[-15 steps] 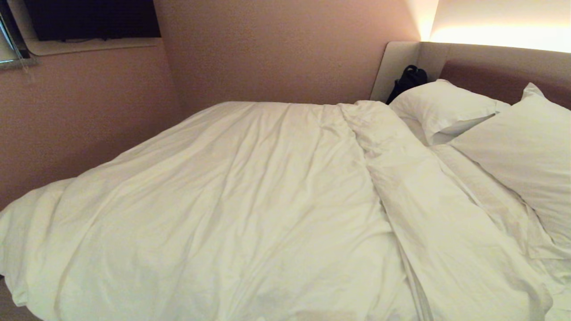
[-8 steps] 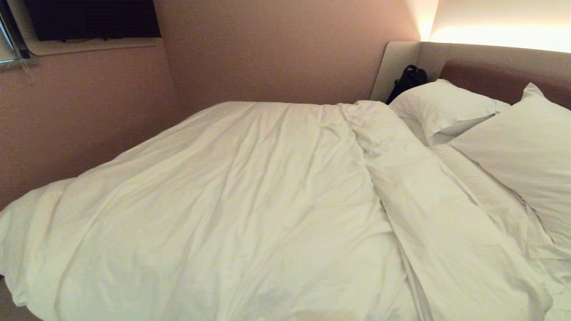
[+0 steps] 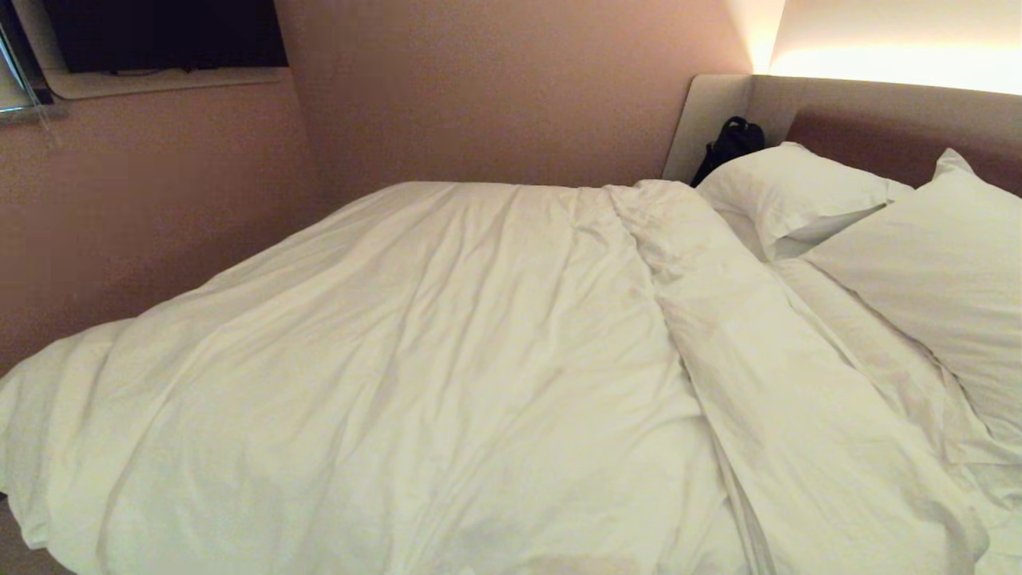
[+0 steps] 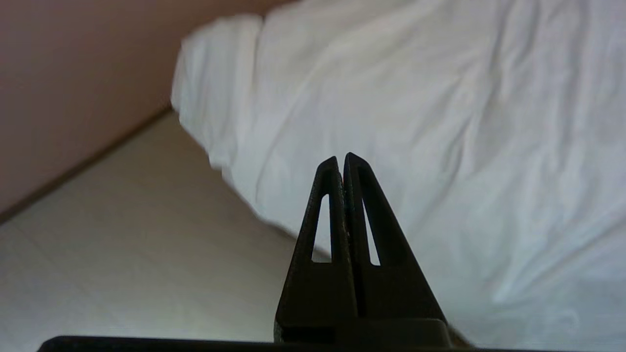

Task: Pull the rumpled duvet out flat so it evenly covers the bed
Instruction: Flatten the corners of the folded blanket

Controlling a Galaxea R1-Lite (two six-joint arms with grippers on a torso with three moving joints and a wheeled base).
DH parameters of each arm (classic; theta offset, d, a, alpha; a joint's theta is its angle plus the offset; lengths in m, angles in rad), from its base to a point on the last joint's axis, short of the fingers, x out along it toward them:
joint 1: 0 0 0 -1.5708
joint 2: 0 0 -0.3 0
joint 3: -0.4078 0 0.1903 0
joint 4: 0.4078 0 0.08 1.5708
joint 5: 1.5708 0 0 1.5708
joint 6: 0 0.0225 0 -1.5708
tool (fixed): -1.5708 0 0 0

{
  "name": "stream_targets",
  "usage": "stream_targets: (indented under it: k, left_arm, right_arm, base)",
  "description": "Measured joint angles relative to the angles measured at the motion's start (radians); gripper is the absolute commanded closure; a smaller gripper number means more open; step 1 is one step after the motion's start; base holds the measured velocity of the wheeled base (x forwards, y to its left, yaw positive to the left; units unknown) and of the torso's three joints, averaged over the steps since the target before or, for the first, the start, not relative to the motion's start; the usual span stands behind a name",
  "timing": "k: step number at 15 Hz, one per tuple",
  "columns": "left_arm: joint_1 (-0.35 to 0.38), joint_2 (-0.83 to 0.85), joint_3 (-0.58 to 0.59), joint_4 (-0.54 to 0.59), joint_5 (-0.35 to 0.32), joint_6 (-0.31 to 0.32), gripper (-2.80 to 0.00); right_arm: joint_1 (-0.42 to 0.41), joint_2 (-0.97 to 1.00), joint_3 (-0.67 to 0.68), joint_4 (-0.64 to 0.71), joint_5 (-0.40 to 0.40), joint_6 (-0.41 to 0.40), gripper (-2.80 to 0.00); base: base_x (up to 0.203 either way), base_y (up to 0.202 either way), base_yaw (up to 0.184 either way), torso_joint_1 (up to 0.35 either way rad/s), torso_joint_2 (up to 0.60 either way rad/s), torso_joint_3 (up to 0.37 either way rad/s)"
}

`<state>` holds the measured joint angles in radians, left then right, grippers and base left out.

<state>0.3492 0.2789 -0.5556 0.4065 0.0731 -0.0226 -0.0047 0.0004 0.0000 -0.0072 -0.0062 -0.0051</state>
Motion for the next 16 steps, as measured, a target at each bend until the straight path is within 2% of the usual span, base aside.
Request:
stream_targets:
  k: [3, 5, 7, 12, 14, 16]
  left_arm:
    - [-0.088, -0.004, 0.035, -0.003, 0.005, -0.007, 0.00]
    - [-0.122, -0.003, 0.058, -0.025, 0.003, -0.029, 0.00]
    - [-0.141, -0.003, 0.114, -0.122, 0.004, -0.053, 0.00]
    - [-0.216, 0.003, 0.316, -0.513, 0.015, -0.037, 0.00]
    - [-0.273, 0.000, 0.357, -0.574, 0.057, -0.029, 0.00]
    - [-0.320, -0.034, 0.375, -0.563, 0.091, -0.016, 0.00]
  right_arm:
    - [0.000, 0.000, 0.000, 0.000, 0.000, 0.000, 0.00]
    - [0.000, 0.000, 0.000, 0.000, 0.000, -0.001, 0.00]
    - [0.000, 0.000, 0.000, 0.000, 0.000, -0.001, 0.00]
    - [0.000, 0.000, 0.000, 0.000, 0.000, 0.000, 0.00]
    - [0.000, 0.000, 0.000, 0.000, 0.000, 0.000, 0.00]
    - [0.000, 0.000, 0.000, 0.000, 0.000, 0.000, 0.00]
  base:
    - [0.000, 0.000, 0.000, 0.000, 0.00, 0.000]
    - [0.000, 0.000, 0.000, 0.000, 0.00, 0.000]
    - [0.000, 0.000, 0.000, 0.000, 0.00, 0.000]
    - [0.000, 0.000, 0.000, 0.000, 0.00, 0.000]
    - [0.000, 0.000, 0.000, 0.000, 0.00, 0.000]
    - [0.000, 0.000, 0.000, 0.000, 0.00, 0.000]
